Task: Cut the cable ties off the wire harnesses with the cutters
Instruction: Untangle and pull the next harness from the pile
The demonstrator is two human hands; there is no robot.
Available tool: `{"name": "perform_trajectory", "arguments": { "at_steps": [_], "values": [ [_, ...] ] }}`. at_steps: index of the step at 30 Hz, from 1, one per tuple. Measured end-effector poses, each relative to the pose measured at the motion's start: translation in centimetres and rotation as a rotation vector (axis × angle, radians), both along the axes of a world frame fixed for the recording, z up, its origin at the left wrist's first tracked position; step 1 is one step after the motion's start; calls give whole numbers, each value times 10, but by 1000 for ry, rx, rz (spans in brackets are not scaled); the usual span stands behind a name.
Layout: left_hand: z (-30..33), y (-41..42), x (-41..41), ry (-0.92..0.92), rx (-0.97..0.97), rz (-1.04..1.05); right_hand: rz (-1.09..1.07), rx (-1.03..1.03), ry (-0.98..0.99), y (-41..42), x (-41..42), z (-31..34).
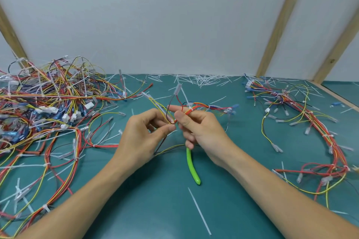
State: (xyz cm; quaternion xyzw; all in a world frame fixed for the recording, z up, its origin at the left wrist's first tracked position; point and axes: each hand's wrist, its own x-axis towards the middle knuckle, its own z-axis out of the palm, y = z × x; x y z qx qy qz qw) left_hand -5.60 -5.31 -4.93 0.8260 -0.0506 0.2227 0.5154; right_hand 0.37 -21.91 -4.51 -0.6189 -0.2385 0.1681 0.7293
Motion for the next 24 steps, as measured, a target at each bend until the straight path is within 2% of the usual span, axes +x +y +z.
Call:
{"name": "perform_trajectory", "arguments": {
  "at_steps": [4, 7, 10, 15, 17, 21, 24],
  "values": [
    [1, 0, 0, -46, 9, 13, 85, 141, 287, -12, 9, 8],
    [1, -1, -1, -94, 55, 0, 3, 139, 349, -14, 14, 9],
    [1, -1, -2, -134, 122, -27, -129, 68, 278, -11, 14, 6],
    [-1, -2, -6, -51, 231, -129, -404, 134, 89, -15, 19, 13],
    [0, -4, -7, -78, 276, -127, -512, 156, -6, -19, 23, 16],
    [3, -3, -7, -187, 243, 27, -624, 161, -103, -28, 31, 21],
    [6, 0, -7, -224, 205, 151, -552, 78, -164, -28, 30, 19]
  ]
}}
